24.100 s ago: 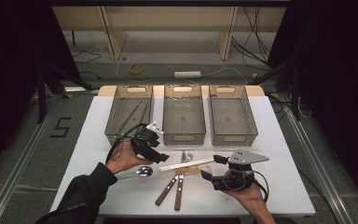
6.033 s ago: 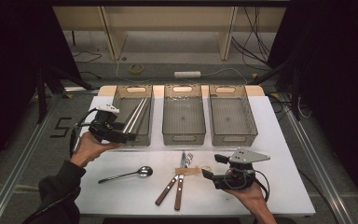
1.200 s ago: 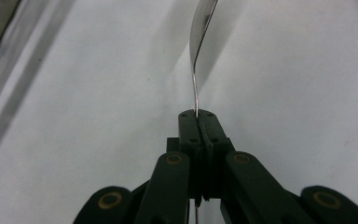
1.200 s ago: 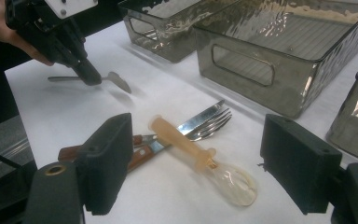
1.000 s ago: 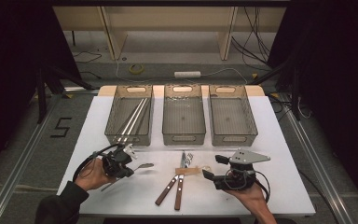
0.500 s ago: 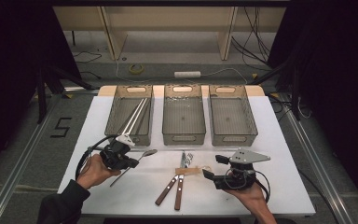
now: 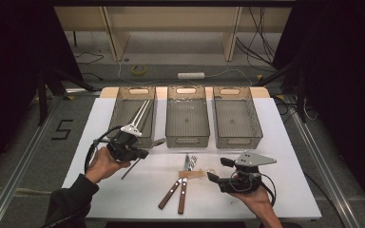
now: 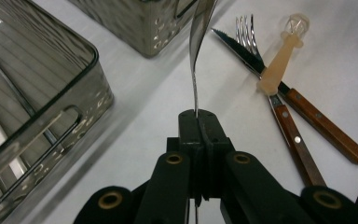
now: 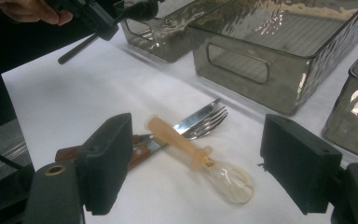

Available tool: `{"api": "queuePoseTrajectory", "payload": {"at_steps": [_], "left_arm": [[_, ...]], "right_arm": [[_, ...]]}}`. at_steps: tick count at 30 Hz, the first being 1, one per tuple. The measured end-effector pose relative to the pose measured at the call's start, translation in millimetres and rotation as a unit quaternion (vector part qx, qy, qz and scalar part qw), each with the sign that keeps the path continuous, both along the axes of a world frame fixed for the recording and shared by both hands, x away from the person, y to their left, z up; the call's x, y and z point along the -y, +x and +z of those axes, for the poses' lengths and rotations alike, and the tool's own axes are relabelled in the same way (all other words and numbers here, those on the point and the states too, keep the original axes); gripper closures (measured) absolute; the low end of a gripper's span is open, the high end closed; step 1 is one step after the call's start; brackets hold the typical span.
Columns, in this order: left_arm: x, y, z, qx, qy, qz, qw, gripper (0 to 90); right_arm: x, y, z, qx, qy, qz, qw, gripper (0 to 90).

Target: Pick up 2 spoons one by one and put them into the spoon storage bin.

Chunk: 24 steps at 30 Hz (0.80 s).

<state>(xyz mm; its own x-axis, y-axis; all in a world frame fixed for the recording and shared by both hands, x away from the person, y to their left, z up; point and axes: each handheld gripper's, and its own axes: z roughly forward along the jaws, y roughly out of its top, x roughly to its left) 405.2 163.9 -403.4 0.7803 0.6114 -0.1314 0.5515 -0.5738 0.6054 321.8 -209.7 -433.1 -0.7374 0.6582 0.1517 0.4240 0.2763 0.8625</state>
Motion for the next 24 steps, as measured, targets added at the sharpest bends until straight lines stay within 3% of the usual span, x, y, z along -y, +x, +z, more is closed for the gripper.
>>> {"api": "queuePoseTrajectory", "payload": {"at_steps": [17,24], "left_arm": [[6.5,11.4,6.7,0.01,-0.008,0.001,0.9999,89.3],[8.2,20.1,8.4,0.012,-0.02,0.011,0.9997,89.3]], "right_arm": [[-0.4,-0.6,-0.2,-0.001,-0.001,0.0,1.0,26.5],[-0.9,-0.6,-0.6,-0.002,0.0,0.0,1.0,26.5]]}}
